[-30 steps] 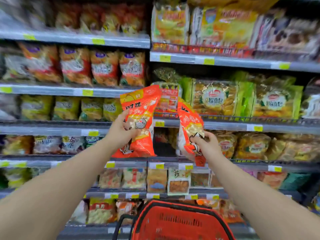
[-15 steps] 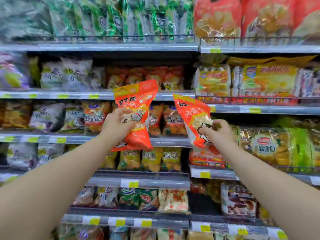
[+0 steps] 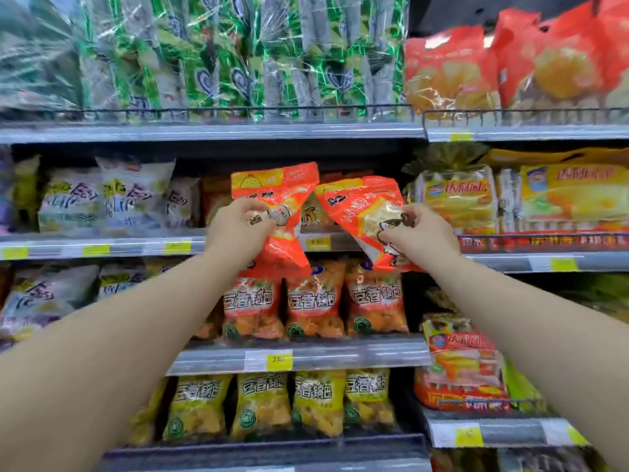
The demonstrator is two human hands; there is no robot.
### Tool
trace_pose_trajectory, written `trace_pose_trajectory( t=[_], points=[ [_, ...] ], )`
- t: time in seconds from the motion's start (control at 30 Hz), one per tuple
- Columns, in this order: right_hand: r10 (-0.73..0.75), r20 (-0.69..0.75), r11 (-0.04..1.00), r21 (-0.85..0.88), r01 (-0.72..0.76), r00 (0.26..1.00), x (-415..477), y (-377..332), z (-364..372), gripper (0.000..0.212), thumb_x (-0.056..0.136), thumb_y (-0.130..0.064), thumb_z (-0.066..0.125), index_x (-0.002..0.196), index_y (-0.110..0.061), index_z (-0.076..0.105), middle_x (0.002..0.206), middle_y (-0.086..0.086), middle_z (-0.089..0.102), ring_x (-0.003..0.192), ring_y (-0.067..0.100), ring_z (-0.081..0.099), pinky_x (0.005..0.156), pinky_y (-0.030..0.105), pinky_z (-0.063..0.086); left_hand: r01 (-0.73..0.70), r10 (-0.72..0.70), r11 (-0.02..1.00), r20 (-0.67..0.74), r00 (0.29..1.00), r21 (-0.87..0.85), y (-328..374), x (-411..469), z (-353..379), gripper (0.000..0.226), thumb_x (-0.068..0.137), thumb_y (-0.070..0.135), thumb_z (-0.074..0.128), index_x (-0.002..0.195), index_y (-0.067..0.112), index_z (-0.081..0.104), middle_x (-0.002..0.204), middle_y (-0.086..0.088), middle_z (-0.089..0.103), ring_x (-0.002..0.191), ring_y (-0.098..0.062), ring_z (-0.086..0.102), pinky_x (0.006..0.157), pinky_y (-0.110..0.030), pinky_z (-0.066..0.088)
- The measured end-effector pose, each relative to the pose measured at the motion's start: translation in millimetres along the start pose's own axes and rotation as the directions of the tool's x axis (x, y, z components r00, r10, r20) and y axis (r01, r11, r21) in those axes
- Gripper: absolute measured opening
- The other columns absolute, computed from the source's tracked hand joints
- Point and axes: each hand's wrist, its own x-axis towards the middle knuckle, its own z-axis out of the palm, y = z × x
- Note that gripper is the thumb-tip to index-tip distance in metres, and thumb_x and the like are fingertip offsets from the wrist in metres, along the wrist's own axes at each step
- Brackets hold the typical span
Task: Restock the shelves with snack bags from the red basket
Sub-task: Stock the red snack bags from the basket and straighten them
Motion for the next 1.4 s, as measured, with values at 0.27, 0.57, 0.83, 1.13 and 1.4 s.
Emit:
trace_pose_trajectory(
  t=[0.27, 0.57, 0.83, 1.13, 1.4],
  points=[
    [-0.073, 0.004, 0.991, -0.11, 0.073, 0.997, 97, -14, 32, 0.049, 0.062, -0.047, 0.074, 0.106, -0.033, 0.057, 0.099, -0.008, 0.063, 0.085, 0.015, 0.059, 0.074, 0.033, 0.05, -0.034, 0.033, 0.999, -0.033, 0.999, -0.034, -4, 87, 55, 0.017, 0.078, 0.033, 0.066, 0.095, 0.033, 0.065, 0.1, 0.004, 0.06, 0.08, -0.018, 0.059, 0.055, -0.035, 0.057],
    [-0.104, -0.062, 0.97, -0.228, 0.087, 0.993, 181, -14, 89, 0.047, 0.072, -0.042, 0.067, 0.11, -0.02, 0.05, 0.111, 0.005, 0.058, 0.098, 0.028, 0.058, 0.073, 0.03, 0.041, -0.125, 0.128, 0.991, -0.066, 0.99, 0.045, -13, 154, 100, 0.025, 0.081, 0.033, 0.066, 0.106, 0.028, 0.067, 0.115, 0.001, 0.065, 0.104, -0.021, 0.06, 0.068, -0.026, 0.043],
    [0.0, -0.008, 0.884, -0.467, -0.003, 1.0, 212, 13, 142, 0.078, 0.08, -0.049, 0.068, 0.132, -0.012, 0.023, 0.133, 0.012, 0.032, 0.119, 0.034, 0.042, 0.082, 0.04, 0.04, -0.159, 0.159, 0.987, -0.033, 0.987, 0.006, -35, 181, 126, 0.016, 0.08, 0.027, 0.066, 0.096, 0.03, 0.064, 0.097, 0.006, 0.063, 0.093, -0.016, 0.057, 0.074, -0.027, 0.042],
    [-0.014, 0.081, 0.745, -0.664, 0.065, 0.997, 202, 9, 128, 0.095, 0.074, -0.074, 0.052, 0.141, -0.014, 0.024, 0.139, 0.013, 0.03, 0.126, 0.034, 0.033, 0.094, 0.046, 0.04, -0.204, 0.205, 0.979, 0.029, 0.978, -0.03, -51, 189, 143, 0.013, 0.081, 0.025, 0.069, 0.091, 0.03, 0.063, 0.101, 0.0, 0.065, 0.086, -0.02, 0.058, 0.067, -0.026, 0.04],
    [-0.255, 0.066, 0.819, -0.516, 0.252, 0.965, 177, 6, 114, 0.044, 0.083, -0.041, 0.058, 0.12, -0.019, 0.049, 0.121, 0.01, 0.042, 0.113, 0.032, 0.041, 0.086, 0.037, 0.041, -0.177, 0.174, 0.982, 0.043, 0.984, 0.072, -26, 207, 174, 0.016, 0.085, 0.028, 0.067, 0.098, 0.023, 0.06, 0.126, -0.011, 0.049, 0.093, -0.027, 0.055, 0.074, -0.029, 0.039]
  ],
)
